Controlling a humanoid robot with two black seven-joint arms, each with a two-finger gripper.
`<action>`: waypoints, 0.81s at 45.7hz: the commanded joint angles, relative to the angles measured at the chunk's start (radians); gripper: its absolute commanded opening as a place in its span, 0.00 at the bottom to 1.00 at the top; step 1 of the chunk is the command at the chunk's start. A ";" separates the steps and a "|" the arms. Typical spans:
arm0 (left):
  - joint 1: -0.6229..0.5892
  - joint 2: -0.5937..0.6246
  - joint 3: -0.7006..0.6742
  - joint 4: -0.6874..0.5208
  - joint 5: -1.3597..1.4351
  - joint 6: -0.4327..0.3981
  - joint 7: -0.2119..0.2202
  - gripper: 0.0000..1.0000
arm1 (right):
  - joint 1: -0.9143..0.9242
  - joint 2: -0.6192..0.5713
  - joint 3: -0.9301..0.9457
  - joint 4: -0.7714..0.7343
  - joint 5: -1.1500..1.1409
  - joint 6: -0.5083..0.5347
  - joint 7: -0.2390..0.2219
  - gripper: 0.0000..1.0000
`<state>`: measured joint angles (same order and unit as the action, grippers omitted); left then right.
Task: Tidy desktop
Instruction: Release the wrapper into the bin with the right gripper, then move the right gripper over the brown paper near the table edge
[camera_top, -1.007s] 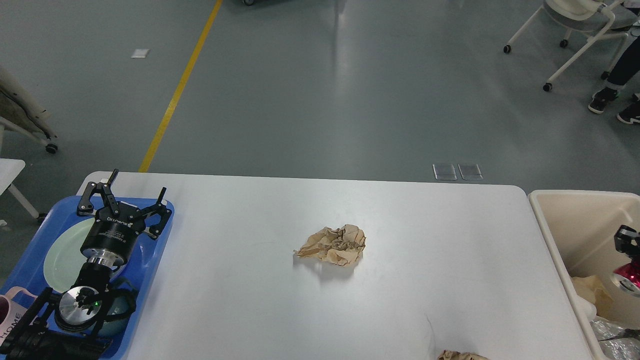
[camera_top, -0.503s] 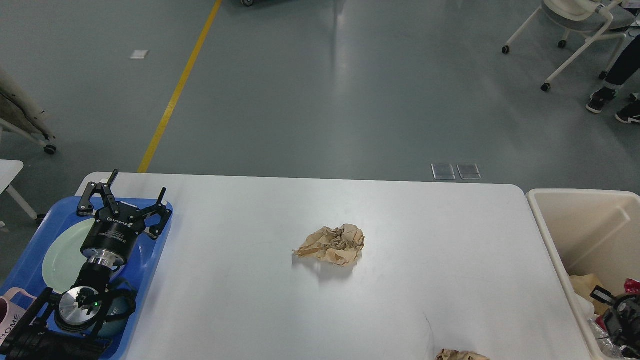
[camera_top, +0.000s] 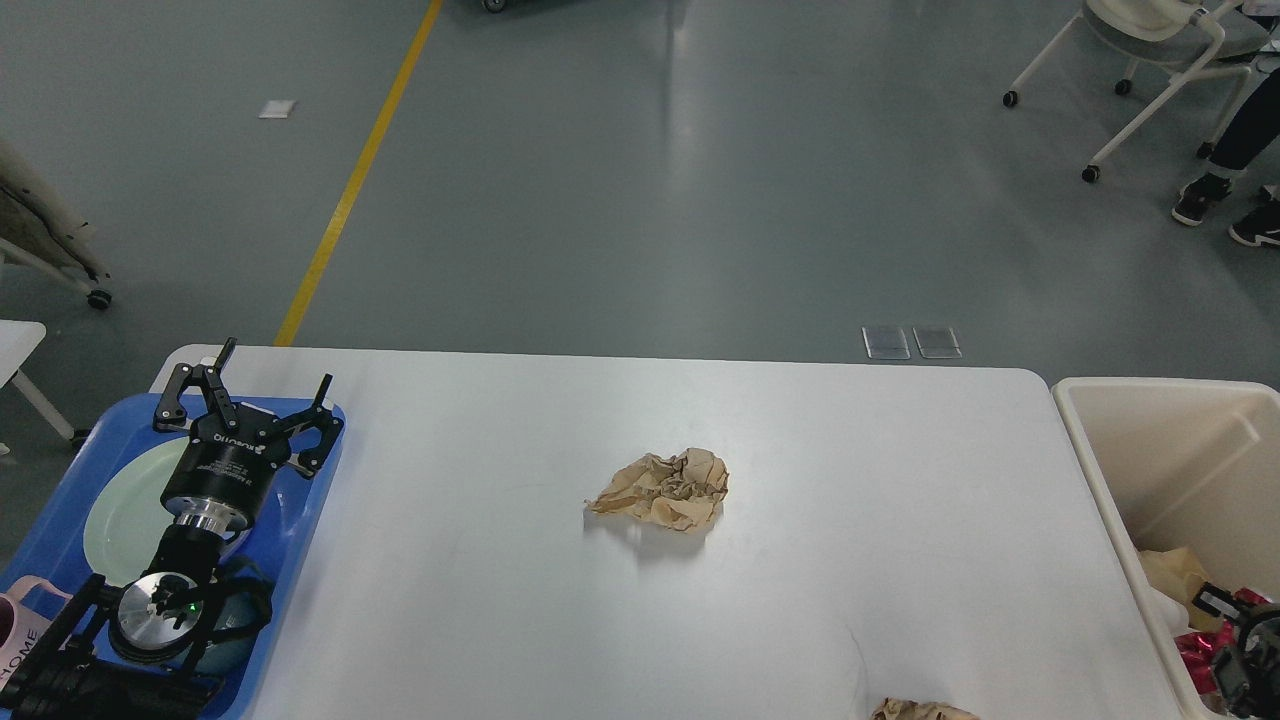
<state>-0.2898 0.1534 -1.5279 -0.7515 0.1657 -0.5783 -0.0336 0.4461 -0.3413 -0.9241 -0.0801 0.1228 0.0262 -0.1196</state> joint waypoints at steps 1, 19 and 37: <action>0.000 0.000 0.000 0.000 0.000 0.000 0.000 0.97 | 0.011 -0.001 -0.001 0.016 0.000 0.000 0.000 1.00; 0.000 0.000 0.000 0.000 0.000 0.000 0.000 0.97 | 0.580 -0.248 -0.064 0.719 -0.199 0.073 -0.017 1.00; 0.000 0.000 0.000 0.000 0.000 0.000 0.000 0.97 | 1.440 -0.165 -0.216 1.292 -0.220 0.879 -0.018 1.00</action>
<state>-0.2899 0.1534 -1.5279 -0.7516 0.1657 -0.5780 -0.0337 1.6794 -0.5607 -1.1299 1.0911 -0.1242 0.6936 -0.1377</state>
